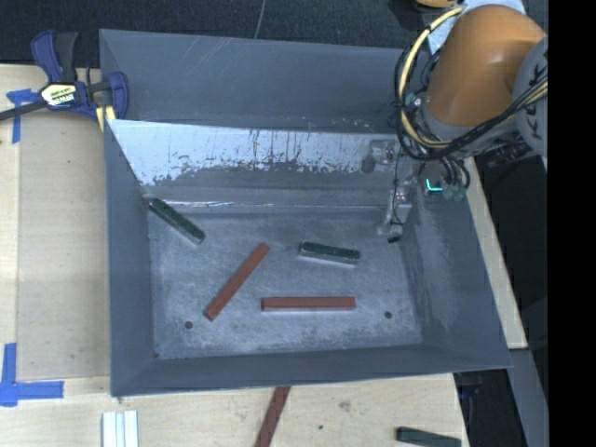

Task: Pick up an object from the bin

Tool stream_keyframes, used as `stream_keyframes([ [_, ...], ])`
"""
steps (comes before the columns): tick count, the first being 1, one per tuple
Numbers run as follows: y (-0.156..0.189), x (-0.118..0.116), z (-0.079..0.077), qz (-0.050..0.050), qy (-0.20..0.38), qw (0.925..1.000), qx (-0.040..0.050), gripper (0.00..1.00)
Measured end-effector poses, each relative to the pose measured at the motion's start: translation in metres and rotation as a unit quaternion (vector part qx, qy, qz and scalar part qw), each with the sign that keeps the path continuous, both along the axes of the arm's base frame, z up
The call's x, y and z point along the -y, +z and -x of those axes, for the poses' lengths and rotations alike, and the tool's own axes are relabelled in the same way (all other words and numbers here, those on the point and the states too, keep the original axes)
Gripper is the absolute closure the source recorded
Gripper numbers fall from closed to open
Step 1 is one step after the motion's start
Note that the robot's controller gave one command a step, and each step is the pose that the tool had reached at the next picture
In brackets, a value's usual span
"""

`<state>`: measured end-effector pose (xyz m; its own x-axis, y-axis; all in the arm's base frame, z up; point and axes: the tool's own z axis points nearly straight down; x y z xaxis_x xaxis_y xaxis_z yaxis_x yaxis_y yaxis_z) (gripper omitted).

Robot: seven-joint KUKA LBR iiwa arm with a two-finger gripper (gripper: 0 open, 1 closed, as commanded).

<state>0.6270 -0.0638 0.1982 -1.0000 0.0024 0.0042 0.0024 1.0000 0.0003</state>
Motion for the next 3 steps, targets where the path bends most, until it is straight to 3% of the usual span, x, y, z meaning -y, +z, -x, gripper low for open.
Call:
stream_keyframes([
  [1, 0.005, 0.0, -0.002, 0.0, 0.001, 1.0, 0.0042, 0.0],
  [2, -0.043, -0.009, 0.007, 0.001, 0.048, 0.9988, 0.0059, 0.0],
  [3, -0.109, -0.02, 0.015, 0.0, 0.028, 0.9996, 0.0058, 0.0],
])
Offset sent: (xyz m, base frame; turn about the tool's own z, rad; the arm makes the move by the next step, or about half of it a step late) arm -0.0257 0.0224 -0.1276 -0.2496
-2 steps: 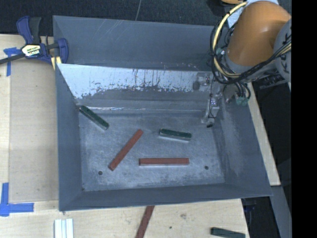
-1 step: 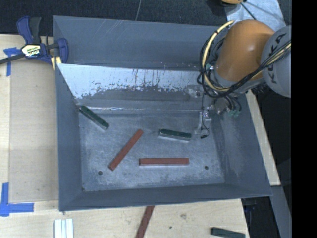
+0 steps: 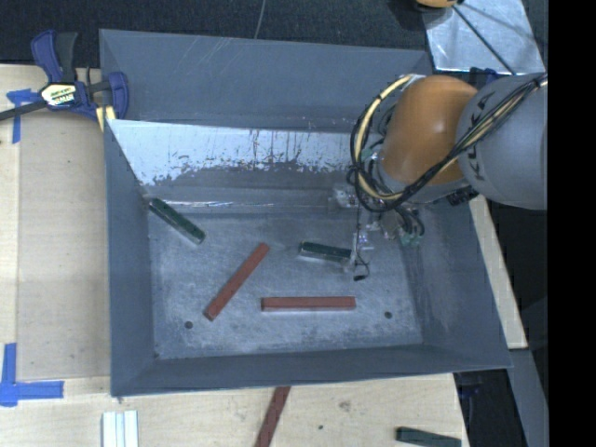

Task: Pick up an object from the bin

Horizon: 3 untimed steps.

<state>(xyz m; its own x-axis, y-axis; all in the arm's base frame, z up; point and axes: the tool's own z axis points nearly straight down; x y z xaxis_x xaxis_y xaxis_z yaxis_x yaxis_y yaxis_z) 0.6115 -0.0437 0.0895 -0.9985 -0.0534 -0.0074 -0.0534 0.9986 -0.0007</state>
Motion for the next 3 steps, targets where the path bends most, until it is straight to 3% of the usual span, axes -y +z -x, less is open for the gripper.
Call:
stream_keyframes([
  [1, -0.018, 0.001, 0.014, 0.0, 0.018, 0.9998, -0.001, 1.0],
  [2, -0.018, 0.001, 0.014, 0.0, 0.018, 0.9998, -0.001, 1.0],
  [3, 0.111, 0.026, 0.016, 0.0, 0.002, 1.0, -0.0016, 1.0],
])
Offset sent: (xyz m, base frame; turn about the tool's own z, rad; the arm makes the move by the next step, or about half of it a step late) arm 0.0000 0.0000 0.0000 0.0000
